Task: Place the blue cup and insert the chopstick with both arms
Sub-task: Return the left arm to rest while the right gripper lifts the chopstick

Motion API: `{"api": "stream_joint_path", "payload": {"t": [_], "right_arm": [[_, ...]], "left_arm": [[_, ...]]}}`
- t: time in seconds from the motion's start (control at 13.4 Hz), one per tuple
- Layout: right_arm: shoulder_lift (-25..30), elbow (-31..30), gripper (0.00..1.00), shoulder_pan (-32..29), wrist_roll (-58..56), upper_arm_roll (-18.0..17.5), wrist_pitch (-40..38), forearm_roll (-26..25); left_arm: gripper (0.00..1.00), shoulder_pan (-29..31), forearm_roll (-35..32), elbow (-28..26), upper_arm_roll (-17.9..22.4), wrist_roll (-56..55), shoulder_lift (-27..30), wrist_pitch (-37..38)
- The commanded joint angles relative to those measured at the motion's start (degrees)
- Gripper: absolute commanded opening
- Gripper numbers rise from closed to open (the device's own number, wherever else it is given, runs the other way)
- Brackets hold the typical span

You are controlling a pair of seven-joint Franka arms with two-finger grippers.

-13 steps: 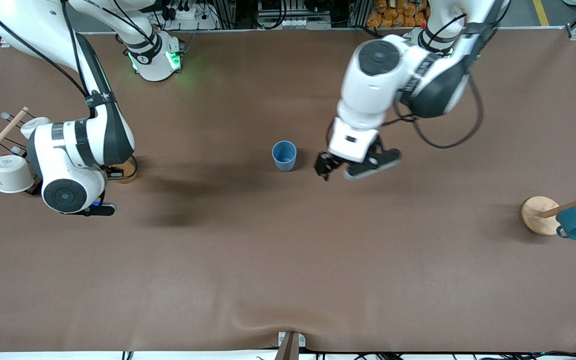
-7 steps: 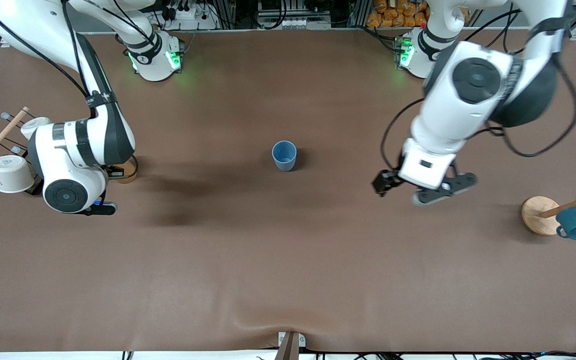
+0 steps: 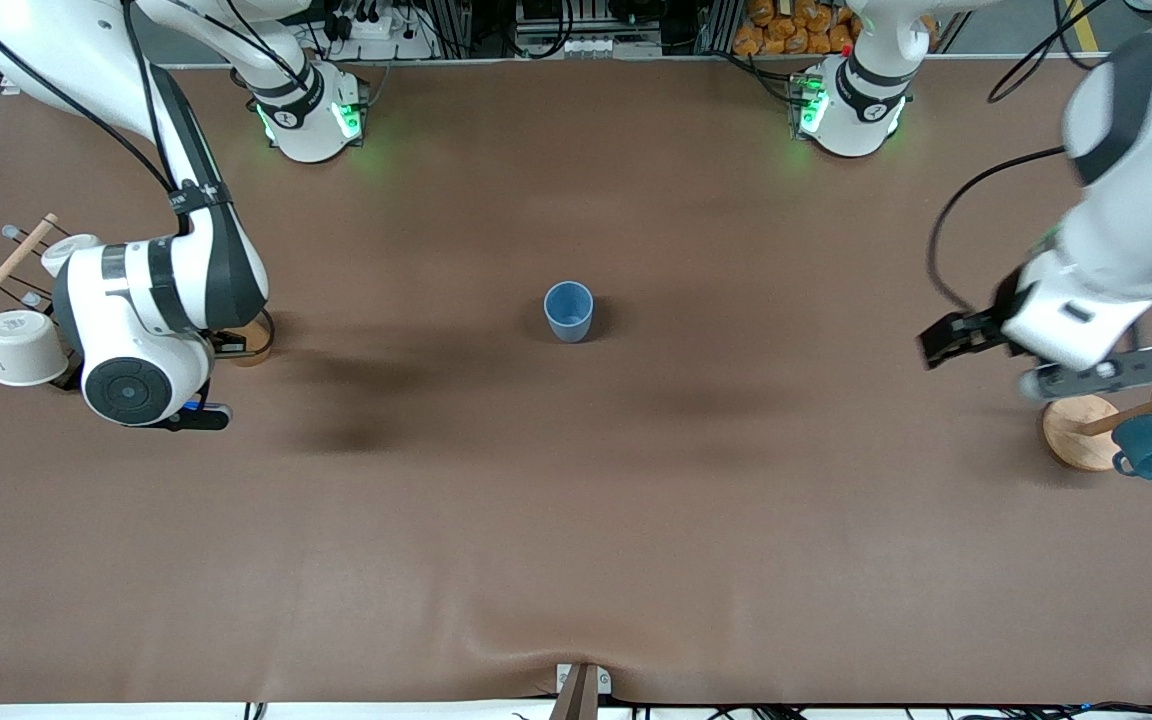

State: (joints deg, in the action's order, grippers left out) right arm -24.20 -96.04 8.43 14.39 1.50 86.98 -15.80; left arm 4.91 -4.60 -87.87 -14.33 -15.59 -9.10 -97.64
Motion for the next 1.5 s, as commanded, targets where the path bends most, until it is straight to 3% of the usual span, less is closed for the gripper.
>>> {"api": "stream_joint_path", "payload": {"t": [0.0, 0.45, 0.9, 1.42], "right_arm": [[1.88, -0.90, 0.05, -0.96, -0.15, -0.36, -0.14, 2.52], [2.32, 0.76, 0.02, -0.87, -0.51, -0.36, -2.16, 3.23], [2.23, 8.75, 0.01, -0.61, -3.57, -0.45, -8.83, 3.49], [2.23, 20.79, 0.00, -1.05, -7.87, -0.36, -14.47, 9.99]], "left_arm": [[1.00, -3.31, 0.91, -0.38, 7.00, 8.96, 2.77, 3.41], [1.00, -8.07, 2.04, -0.38, 16.69, 15.15, 6.20, 9.74], [1.00, -8.51, 3.45, -2.83, 16.88, 16.29, 10.68, 9.84], [1.00, -9.48, 3.45, -4.95, 16.88, 15.69, 13.59, 9.66]]}}
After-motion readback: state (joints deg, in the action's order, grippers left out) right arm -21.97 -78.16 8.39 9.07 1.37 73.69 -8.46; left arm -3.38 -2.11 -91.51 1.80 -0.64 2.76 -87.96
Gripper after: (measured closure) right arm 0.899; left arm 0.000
